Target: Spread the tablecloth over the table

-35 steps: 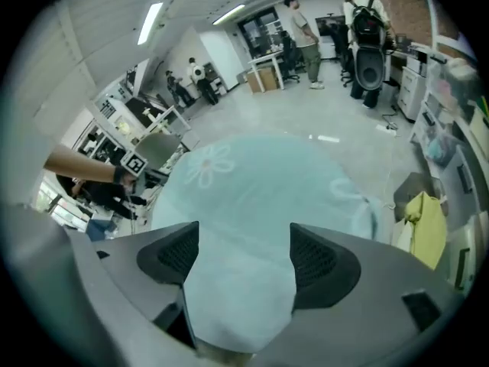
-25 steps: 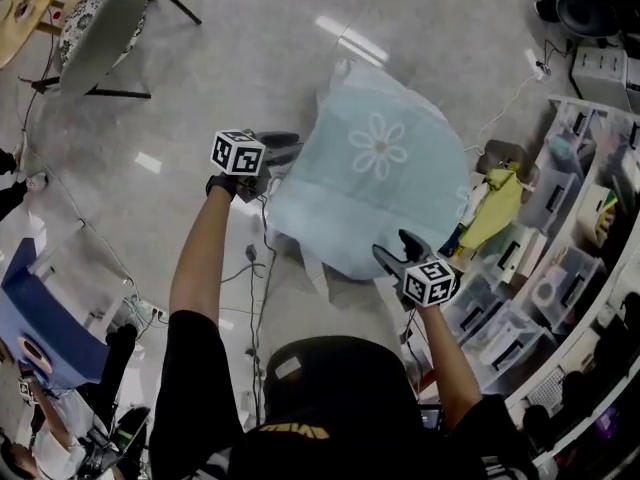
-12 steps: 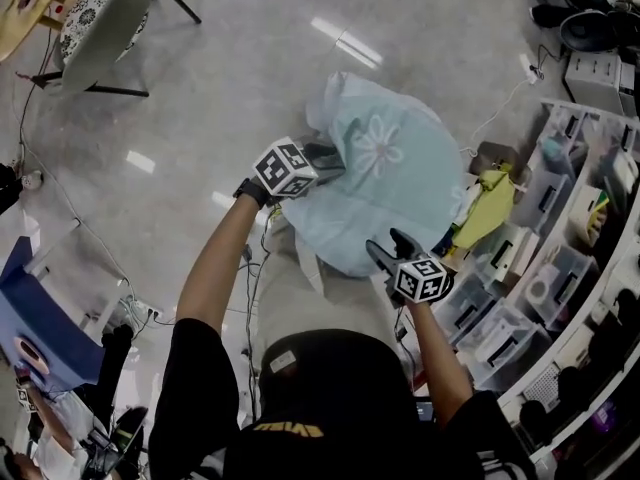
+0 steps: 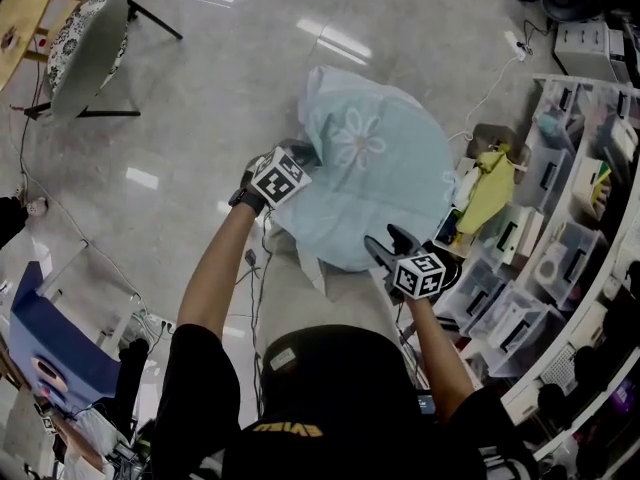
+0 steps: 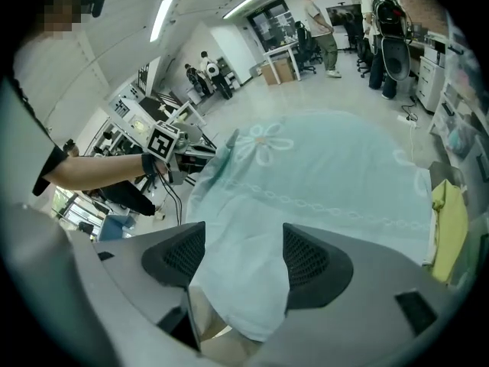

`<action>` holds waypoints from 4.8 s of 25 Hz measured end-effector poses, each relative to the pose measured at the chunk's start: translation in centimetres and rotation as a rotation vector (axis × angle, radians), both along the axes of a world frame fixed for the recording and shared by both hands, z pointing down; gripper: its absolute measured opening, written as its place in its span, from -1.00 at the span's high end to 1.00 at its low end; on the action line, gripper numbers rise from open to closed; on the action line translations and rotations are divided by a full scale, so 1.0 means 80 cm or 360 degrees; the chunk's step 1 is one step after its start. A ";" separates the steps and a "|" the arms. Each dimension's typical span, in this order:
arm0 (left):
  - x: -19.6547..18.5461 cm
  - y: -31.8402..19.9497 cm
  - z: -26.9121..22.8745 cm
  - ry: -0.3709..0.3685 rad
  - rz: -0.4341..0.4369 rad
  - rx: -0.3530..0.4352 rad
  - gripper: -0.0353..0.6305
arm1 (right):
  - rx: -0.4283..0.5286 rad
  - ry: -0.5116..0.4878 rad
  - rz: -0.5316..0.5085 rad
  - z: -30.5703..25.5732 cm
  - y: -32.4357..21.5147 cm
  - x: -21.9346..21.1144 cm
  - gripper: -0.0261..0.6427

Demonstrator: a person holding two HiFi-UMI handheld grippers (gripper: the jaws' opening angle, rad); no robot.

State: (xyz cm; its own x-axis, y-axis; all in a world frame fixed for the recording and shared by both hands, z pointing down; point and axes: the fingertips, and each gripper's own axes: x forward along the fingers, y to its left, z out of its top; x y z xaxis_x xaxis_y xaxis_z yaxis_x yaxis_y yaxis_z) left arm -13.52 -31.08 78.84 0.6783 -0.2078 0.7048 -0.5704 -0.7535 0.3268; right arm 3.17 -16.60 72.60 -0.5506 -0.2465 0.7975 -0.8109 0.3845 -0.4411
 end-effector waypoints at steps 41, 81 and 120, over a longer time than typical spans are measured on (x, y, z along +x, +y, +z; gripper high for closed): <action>-0.106 0.015 -0.035 -0.0214 -0.0167 -0.0384 0.85 | 0.0090 -0.0098 0.0188 -0.032 -0.003 0.000 0.02; -0.287 0.155 0.131 -0.0545 -0.1248 -0.0740 0.84 | -0.0044 0.0073 0.0504 0.025 0.183 0.168 0.03; -0.121 0.224 -0.120 -0.0226 -0.1084 0.0405 0.83 | 0.0771 0.0202 0.0743 -0.063 0.084 0.314 0.93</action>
